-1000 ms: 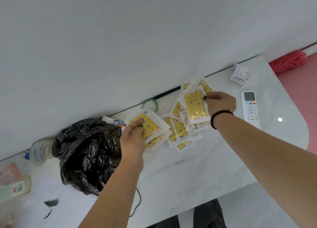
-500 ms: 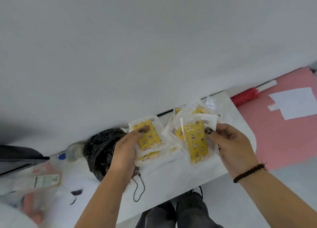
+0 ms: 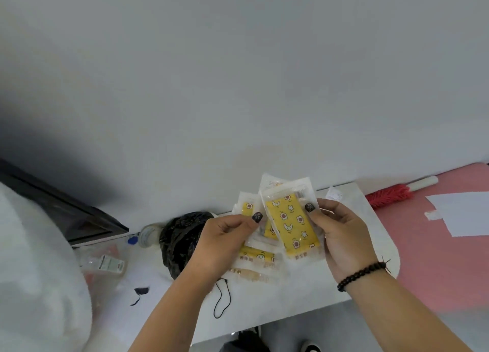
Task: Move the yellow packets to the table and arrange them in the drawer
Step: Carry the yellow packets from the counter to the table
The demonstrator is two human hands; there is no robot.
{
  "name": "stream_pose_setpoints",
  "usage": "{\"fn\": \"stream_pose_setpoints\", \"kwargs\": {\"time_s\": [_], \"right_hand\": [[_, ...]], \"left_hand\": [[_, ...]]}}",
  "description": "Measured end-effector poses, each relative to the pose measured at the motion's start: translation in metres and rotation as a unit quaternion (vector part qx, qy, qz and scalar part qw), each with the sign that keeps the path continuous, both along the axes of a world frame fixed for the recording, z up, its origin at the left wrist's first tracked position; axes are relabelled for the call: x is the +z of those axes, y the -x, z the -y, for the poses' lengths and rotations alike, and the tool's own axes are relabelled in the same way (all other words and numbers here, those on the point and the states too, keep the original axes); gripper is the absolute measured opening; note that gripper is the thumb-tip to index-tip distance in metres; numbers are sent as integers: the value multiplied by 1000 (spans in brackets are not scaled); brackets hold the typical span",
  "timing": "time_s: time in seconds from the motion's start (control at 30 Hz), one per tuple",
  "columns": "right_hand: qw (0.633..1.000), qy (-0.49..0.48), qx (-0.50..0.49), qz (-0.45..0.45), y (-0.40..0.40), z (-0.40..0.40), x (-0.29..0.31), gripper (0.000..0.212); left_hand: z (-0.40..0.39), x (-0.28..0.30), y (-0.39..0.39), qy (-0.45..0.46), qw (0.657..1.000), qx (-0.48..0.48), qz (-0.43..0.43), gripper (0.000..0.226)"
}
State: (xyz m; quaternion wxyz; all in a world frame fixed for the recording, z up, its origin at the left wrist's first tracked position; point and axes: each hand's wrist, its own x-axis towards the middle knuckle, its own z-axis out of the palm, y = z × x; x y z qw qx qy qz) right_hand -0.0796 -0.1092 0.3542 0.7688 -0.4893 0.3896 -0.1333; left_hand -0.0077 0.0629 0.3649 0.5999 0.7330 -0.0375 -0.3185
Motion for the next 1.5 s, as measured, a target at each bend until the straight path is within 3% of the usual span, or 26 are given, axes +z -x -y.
{"fn": "stream_pose_setpoints", "kwargs": {"time_s": [0.2,0.43,0.7,0.87,0.97,1.2,1.5], "right_hand": [[993,-81,86,-10,19,11,15,8],[959,-171,222,-37,49,20,35,27],[900,-140,412,-22,73,-21,64,22],[889,-74,451,-30,83,-67,67,15],[885,-61,461,-22,90,-108,69,16],[844,-64,531,-36,121,-226,60,36],[767,-129,626,-56,221,-406,48,30]], "left_hand": [[7,22,55,-1,991,136,-5,20],[12,47,124,38,968,249,-19,25],[-25,65,186,35,954,297,-2,16],[-66,63,224,34,935,352,14,16],[-96,60,253,52,909,414,16,8],[-206,49,342,70,815,573,44,35],[-356,40,477,103,716,686,78,93]]}}
